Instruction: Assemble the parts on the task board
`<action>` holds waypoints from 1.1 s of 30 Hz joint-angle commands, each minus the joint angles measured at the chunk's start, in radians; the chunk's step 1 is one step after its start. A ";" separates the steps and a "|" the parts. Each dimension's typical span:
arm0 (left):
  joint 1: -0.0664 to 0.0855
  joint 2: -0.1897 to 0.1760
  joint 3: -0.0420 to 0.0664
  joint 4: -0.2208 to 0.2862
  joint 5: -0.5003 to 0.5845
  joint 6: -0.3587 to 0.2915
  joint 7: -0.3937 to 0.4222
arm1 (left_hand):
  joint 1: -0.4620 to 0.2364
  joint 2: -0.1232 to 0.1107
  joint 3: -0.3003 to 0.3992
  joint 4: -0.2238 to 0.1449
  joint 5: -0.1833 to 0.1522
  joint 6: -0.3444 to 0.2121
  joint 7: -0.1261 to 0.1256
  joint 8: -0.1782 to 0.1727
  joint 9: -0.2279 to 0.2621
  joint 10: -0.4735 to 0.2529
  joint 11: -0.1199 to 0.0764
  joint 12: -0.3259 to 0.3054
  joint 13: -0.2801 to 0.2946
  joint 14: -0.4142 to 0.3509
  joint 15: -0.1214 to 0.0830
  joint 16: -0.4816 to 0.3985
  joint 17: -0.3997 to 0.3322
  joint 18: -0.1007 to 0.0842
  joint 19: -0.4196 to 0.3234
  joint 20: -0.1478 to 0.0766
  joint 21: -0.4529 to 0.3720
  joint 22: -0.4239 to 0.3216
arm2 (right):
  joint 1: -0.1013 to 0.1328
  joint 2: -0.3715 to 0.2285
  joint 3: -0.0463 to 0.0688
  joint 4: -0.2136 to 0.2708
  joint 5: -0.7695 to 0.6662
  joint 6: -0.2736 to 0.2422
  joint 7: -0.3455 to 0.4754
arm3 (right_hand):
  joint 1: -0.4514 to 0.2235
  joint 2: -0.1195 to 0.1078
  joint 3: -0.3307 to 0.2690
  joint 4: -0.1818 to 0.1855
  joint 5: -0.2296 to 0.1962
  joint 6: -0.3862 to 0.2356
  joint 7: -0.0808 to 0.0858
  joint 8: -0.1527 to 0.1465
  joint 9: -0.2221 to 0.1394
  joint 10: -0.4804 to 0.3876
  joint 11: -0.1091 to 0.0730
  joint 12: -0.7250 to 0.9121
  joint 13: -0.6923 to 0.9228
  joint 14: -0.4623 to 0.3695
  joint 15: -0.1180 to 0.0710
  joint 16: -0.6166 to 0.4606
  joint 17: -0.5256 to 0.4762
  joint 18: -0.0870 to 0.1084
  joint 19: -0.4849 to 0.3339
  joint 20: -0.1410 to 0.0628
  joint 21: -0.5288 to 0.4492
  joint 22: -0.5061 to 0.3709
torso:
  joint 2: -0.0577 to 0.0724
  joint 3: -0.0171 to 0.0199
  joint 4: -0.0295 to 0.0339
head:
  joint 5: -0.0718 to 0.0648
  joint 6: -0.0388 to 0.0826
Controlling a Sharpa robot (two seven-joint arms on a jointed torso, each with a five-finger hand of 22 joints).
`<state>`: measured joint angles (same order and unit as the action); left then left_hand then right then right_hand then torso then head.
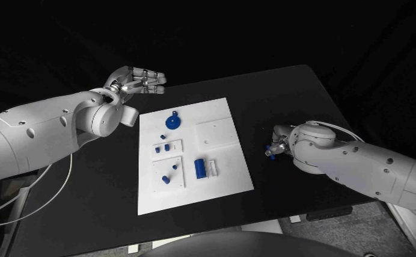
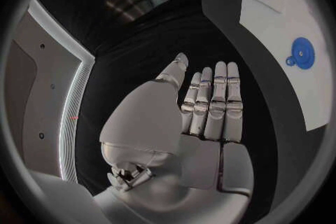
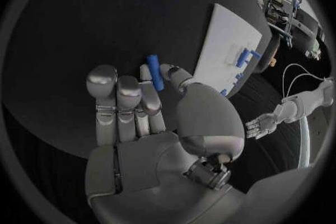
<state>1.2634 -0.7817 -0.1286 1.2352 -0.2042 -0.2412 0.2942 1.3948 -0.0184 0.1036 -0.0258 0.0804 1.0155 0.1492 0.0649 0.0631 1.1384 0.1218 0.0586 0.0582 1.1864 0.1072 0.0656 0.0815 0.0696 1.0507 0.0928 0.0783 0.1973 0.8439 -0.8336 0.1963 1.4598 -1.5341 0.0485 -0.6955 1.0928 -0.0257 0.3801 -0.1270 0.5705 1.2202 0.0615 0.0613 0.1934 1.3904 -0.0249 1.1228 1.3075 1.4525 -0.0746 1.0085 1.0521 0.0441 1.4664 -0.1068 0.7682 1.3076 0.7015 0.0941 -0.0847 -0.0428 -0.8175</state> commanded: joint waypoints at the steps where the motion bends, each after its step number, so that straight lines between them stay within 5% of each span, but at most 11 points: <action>1: 0.001 0.000 0.001 0.003 0.001 0.010 0.002 | -0.001 0.005 -0.003 -0.003 0.002 -0.007 -0.001 -0.002 -0.001 -0.003 0.002 0.002 0.000 0.001 0.001 0.000 0.002 -0.017 0.005 -0.001 0.004 -0.003 | -0.005 -0.010 0.009 0.032 0.114 -0.082 0.016 | -0.004 -0.001 0.146 -0.146 0.004 0.008 0.000 0.003 -0.121 0.003 -0.007 0.001 0.010 0.000 -0.010 -0.001 -0.001 0.018 0.057 0.000 0.004 0.079 | 0.000 -0.0013 0.0001 | 0.009 -0.002; 6: 0.001 0.000 0.001 0.004 -0.001 0.011 0.000 | 0.000 0.005 -0.002 -0.004 0.003 -0.006 -0.001 -0.001 -0.001 -0.004 0.002 0.002 0.000 0.000 0.001 -0.001 0.002 -0.017 0.005 -0.001 0.004 -0.004 | -0.005 -0.027 0.037 0.096 0.163 -0.119 0.020 | -0.005 -0.002 0.142 -0.144 0.007 0.012 -0.001 0.002 -0.121 0.004 -0.008 -0.002 0.008 -0.001 -0.011 -0.003 -0.005 0.018 0.057 -0.001 0.004 0.078 | -0.001 -0.0025 -0.0016 | 0.017 -0.004; 12: 0.001 0.001 0.001 0.006 -0.003 0.014 -0.002 | 0.002 0.004 0.000 -0.006 0.011 -0.005 -0.001 -0.001 -0.001 -0.004 0.002 0.002 0.000 0.000 0.001 -0.001 0.001 -0.017 0.005 -0.001 0.005 -0.007 | -0.005 -0.024 0.049 0.154 0.196 -0.119 0.024 | -0.004 -0.002 0.137 -0.142 0.011 0.014 -0.002 0.002 -0.122 0.005 -0.009 -0.003 0.008 -0.001 -0.012 -0.006 -0.009 0.017 0.056 -0.002 0.002 0.077 | 0.000 -0.0028 0.0027 | 0.026 -0.006; 19: 0.001 0.002 0.001 0.008 -0.004 0.015 -0.004 | 0.002 0.004 0.000 -0.006 0.011 -0.005 -0.001 -0.001 -0.001 -0.004 0.002 0.002 0.000 0.000 0.001 -0.001 0.001 -0.017 0.005 -0.001 0.005 -0.007 | -0.006 0.007 0.047 0.153 0.241 -0.098 0.026 | -0.005 0.000 0.135 -0.140 0.013 0.012 -0.001 0.002 -0.122 0.003 -0.008 -0.006 0.007 -0.002 -0.012 -0.008 -0.011 0.017 0.056 -0.002 -0.002 0.075 | 0.001 -0.0042 0.0030 | 0.046 -0.011; 27: 0.001 0.005 0.001 0.008 -0.005 0.018 -0.007 | -0.001 0.002 0.002 -0.007 0.011 -0.008 -0.001 -0.001 -0.001 -0.006 0.003 0.002 0.000 -0.002 0.002 -0.001 0.001 -0.017 0.004 0.000 0.005 -0.011 | -0.009 0.056 0.036 0.127 0.263 -0.084 0.035 | -0.005 0.001 0.131 -0.137 0.017 0.011 -0.001 0.002 -0.122 0.001 -0.008 -0.009 0.006 -0.003 -0.013 -0.012 -0.014 0.018 0.055 -0.003 -0.009 0.072 | 0.000 -0.0009 0.0026 | 0.074 -0.026; 33: 0.002 0.007 0.001 0.008 -0.005 0.019 -0.009 | -0.001 0.001 0.002 -0.007 0.011 -0.008 0.000 -0.002 -0.001 -0.007 0.003 0.002 0.000 -0.003 0.002 -0.001 0.001 -0.017 0.004 0.000 0.006 -0.012 | -0.015 0.100 0.027 0.105 0.284 -0.067 0.043 | 0.001 0.012 0.085 -0.120 -0.019 0.011 -0.004 0.002 -0.120 -0.003 -0.010 -0.016 0.003 -0.002 -0.013 -0.017 -0.018 0.017 0.055 -0.003 -0.020 0.067 | 0.001 -0.0010 0.0024 | 0.090 -0.033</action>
<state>1.2640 -0.7774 -0.1285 1.2408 -0.2066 -0.2366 0.2825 1.3947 -0.0184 0.1036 -0.0259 0.0860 1.0157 0.1494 0.0649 0.0632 1.1384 0.1218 0.0586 0.0582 1.1864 0.1072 0.0656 0.0813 0.0696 1.0507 0.0927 0.0783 0.1860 0.8316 -0.7400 0.2246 1.5678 -1.2793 -0.0460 -0.6700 1.0940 -0.0277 0.4733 -0.2487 0.5539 1.2229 0.0642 0.0493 0.0667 1.3884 -0.0341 1.1108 1.3075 1.4503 -0.0841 0.9960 1.0360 0.0458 1.4665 -0.1068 0.7527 1.3074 0.7023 0.0926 -0.0825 0.0395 -0.8469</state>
